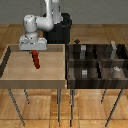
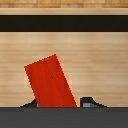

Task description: Place the box of cereal into the appropriate compartment.

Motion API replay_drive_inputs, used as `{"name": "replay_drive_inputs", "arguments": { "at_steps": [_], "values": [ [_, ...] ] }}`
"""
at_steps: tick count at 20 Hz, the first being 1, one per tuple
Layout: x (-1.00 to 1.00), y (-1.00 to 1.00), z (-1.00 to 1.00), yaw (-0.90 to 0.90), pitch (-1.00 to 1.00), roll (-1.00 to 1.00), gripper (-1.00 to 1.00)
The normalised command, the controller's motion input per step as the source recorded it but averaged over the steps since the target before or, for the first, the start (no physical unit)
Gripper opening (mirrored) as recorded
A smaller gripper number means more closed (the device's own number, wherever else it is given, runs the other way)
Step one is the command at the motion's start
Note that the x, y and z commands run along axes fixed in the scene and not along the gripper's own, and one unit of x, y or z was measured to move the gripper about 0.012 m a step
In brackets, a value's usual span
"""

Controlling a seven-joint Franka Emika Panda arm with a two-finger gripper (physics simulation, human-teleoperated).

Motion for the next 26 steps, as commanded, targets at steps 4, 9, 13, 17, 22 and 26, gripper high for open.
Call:
{"name": "replay_drive_inputs", "arguments": {
  "at_steps": [4,9,13,17,22,26],
  "values": [
    [0.0,0.0,1.0,0.0,0.0,0.0,-1.0],
    [0.0,0.0,1.0,0.0,0.0,0.0,-1.0],
    [0.0,0.0,0.75,0.0,0.0,0.0,-1.0],
    [0.0,1.0,0.0,0.0,0.0,0.0,-1.0],
    [0.0,1.0,0.0,0.0,0.0,0.0,-1.0],
    [0.0,1.0,0.0,0.0,0.0,0.0,-1.0]
  ]
}}
